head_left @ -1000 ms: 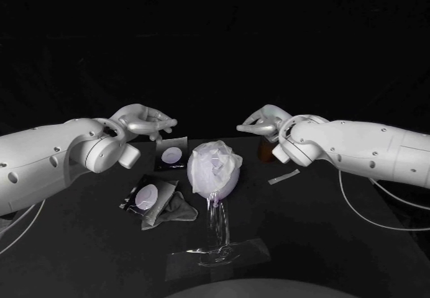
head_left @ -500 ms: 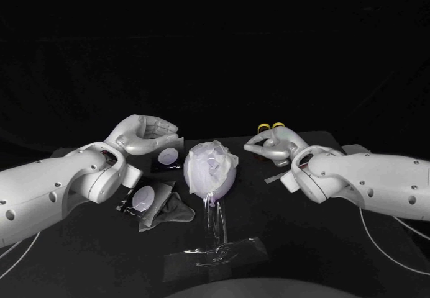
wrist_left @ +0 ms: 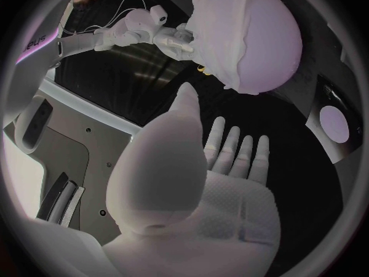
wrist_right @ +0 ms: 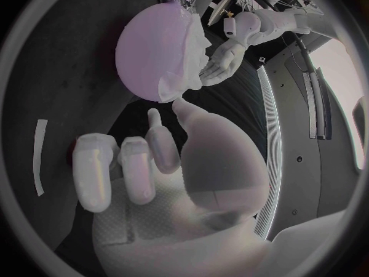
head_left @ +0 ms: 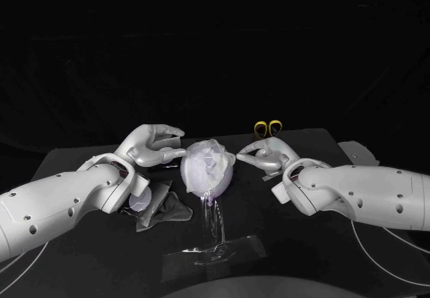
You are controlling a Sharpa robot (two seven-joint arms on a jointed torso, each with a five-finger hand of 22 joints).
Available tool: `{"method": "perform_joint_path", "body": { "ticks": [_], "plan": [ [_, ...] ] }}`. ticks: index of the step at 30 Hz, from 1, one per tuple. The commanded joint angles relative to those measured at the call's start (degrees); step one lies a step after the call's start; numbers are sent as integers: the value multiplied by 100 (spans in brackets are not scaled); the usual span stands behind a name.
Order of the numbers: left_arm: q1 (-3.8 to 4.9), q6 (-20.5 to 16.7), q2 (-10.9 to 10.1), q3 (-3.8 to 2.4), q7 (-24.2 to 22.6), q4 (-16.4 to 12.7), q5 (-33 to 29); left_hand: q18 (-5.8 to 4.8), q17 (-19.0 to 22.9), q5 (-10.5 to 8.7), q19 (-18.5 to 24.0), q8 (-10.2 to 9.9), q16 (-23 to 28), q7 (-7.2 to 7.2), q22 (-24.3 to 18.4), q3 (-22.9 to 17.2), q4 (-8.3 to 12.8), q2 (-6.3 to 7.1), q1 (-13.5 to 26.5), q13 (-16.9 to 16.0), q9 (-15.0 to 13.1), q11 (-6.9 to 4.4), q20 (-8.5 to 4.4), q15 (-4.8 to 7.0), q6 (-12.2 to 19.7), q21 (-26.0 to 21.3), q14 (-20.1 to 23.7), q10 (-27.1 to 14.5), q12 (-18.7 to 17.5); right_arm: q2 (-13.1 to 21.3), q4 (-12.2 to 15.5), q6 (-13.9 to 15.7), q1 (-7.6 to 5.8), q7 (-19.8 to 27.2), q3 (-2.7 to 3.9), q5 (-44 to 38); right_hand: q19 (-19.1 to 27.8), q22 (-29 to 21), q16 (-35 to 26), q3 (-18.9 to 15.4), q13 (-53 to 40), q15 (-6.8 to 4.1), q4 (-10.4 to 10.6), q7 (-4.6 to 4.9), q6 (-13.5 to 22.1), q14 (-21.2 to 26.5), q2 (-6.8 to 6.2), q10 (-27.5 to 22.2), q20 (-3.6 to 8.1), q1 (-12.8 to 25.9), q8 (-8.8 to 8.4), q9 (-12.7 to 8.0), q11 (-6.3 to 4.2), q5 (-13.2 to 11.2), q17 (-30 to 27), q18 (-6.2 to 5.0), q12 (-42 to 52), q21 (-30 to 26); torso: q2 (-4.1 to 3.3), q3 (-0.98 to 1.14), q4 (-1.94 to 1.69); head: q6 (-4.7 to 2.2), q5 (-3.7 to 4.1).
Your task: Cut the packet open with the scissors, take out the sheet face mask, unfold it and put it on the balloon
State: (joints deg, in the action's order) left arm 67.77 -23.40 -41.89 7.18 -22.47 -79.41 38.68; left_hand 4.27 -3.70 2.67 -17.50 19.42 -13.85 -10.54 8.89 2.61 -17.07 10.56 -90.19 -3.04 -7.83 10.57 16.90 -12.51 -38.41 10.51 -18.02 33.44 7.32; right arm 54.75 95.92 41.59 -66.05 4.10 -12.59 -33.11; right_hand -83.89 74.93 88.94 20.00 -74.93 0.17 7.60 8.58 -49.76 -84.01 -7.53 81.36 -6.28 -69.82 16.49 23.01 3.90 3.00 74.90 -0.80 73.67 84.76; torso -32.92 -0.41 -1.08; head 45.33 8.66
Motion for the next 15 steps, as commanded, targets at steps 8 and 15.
{"method": "perform_joint_path", "body": {
  "ticks": [8, 15],
  "plan": [
    [-16, -72, 181, -10, 417, 50, 556, -101, 55, 27, 306, -73, 223, -221, -191, 146, -1, 97, 30, 17, 1, 52, 10, 32, 73, -248, 174, -170, -186, -170, -94, 135, 19, 85, 4, 120, -324, 1334, 43, -79, -386, -54, 39, -33, -156, -576, 53, 18, 41, -36, -11, -16, -41, 4, 1451, -49, 50, 51, -1, 6, -1, 25, 11],
    [-18, 28, 279, -10, 571, 110, 664, -100, 68, 27, 317, -77, 274, -223, -207, 148, -1, 95, 29, 18, -3, 49, 9, 42, 67, -266, 215, -191, -223, -266, -189, 87, 21, -25, 4, 105, -324, 1333, 42, -89, -381, -73, 55, -61, -250, -576, 102, 19, 57, -63, 1, -26, -65, 2, 1450, -49, 46, 48, -1, 5, 0, 45, 20]
  ]
}}
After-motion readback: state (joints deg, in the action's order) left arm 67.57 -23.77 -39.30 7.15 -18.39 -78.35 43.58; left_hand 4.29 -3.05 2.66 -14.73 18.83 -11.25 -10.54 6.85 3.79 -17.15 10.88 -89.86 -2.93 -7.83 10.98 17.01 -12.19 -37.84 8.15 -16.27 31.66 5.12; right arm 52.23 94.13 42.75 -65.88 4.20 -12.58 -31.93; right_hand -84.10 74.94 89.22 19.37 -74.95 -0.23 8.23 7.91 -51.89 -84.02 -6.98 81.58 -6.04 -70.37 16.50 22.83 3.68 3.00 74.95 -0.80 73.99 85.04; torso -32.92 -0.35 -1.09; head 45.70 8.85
